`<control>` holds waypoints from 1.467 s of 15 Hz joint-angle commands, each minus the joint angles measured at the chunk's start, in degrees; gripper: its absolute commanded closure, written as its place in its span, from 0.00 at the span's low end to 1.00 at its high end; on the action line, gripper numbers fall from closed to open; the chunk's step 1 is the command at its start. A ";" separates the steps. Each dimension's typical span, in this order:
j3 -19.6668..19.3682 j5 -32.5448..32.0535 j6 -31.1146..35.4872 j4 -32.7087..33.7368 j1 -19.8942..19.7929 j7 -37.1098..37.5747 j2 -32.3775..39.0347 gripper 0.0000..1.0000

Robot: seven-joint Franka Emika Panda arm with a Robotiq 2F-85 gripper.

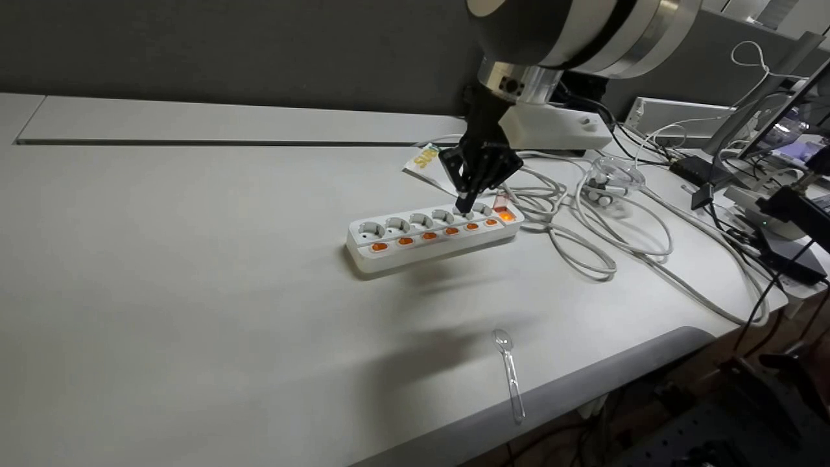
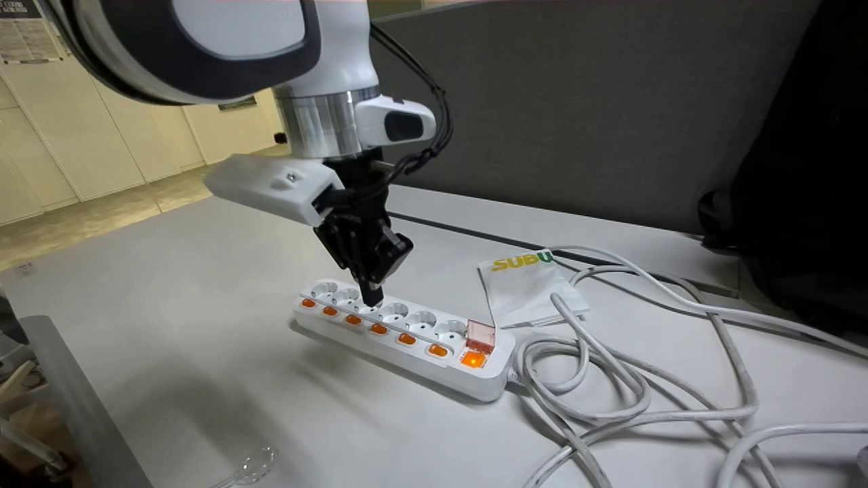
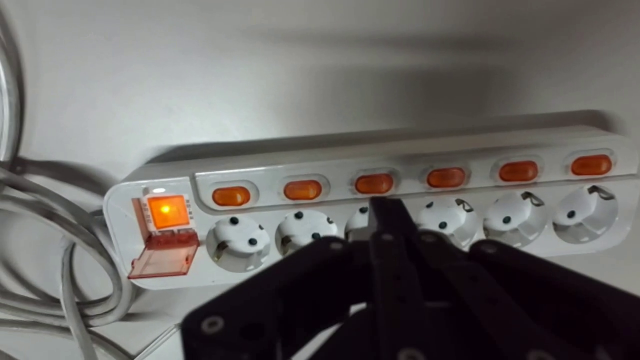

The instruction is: Turn on the middle switch

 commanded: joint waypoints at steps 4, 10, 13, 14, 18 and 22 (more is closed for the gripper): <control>0.07 -0.10 0.19 0.53 0.05 0.07 0.45 1.00; 0.28 -0.71 0.33 1.05 0.87 0.94 2.94 1.00; 0.17 -0.76 1.13 1.14 1.00 1.08 4.11 1.00; -0.02 -1.01 1.60 1.14 1.12 1.26 4.45 1.00; -0.34 -1.47 3.01 1.23 1.37 1.54 5.46 1.00; -0.32 -1.56 3.92 1.47 1.39 1.44 6.19 1.00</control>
